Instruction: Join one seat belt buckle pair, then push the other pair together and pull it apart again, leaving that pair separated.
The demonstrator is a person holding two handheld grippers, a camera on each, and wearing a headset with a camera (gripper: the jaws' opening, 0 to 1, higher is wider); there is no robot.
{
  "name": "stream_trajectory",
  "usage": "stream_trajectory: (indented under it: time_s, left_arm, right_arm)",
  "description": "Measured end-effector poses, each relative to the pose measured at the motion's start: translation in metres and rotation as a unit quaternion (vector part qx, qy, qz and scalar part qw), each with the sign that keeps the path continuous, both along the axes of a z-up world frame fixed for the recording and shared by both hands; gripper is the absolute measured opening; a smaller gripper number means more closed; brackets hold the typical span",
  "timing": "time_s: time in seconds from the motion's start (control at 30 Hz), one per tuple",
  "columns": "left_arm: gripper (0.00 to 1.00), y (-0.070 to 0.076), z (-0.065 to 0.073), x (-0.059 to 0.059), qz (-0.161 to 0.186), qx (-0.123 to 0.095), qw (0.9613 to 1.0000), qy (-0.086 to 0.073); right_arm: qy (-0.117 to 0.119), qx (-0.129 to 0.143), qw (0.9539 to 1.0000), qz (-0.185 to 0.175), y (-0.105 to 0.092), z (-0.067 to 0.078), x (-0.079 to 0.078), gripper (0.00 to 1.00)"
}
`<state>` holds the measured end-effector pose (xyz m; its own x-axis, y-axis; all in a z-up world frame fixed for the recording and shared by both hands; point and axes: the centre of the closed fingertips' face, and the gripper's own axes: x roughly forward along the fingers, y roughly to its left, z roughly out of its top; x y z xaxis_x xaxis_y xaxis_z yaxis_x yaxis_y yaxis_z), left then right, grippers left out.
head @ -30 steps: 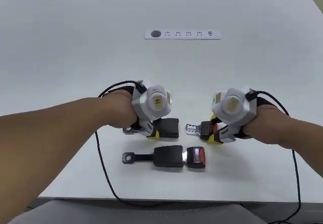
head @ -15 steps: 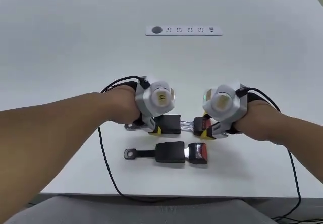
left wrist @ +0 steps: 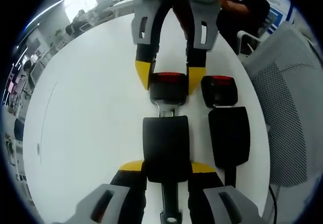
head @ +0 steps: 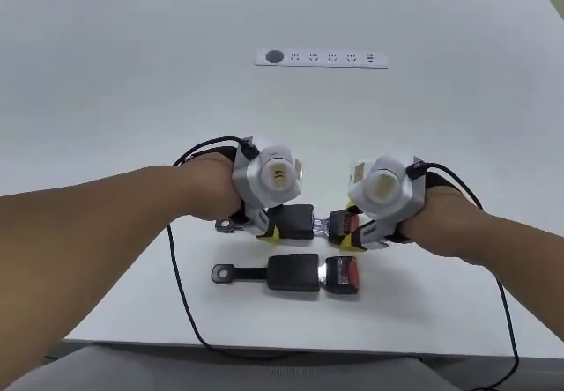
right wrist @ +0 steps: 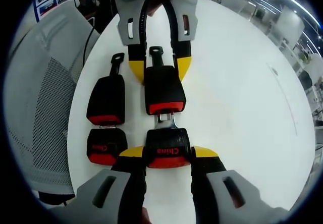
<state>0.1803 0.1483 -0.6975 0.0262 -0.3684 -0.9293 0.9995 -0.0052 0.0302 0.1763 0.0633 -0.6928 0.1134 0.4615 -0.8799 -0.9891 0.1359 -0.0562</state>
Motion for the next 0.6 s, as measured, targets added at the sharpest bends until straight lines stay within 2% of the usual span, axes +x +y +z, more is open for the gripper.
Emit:
stream_trajectory:
  time_s: [0.23, 0.43, 0.6]
  left_arm:
    - [0.31, 0.001, -0.001, 0.002, -0.004, -0.002, 1.0000, 0.006]
    - [0.31, 0.000, 0.002, 0.000, -0.001, -0.005, 0.9999, 0.011]
    - [0.31, 0.000, 0.002, -0.001, -0.006, 0.000, 0.9999, 0.013]
  right_arm:
    - [0.001, -0.017, 0.9997, 0.017, 0.006, -0.001, 0.004, 0.32]
    - [-0.001, -0.016, 0.9996, 0.025, 0.021, -0.001, 0.005, 0.32]
    - [0.005, -0.017, 0.9994, 0.030, 0.020, -0.001, 0.004, 0.32]
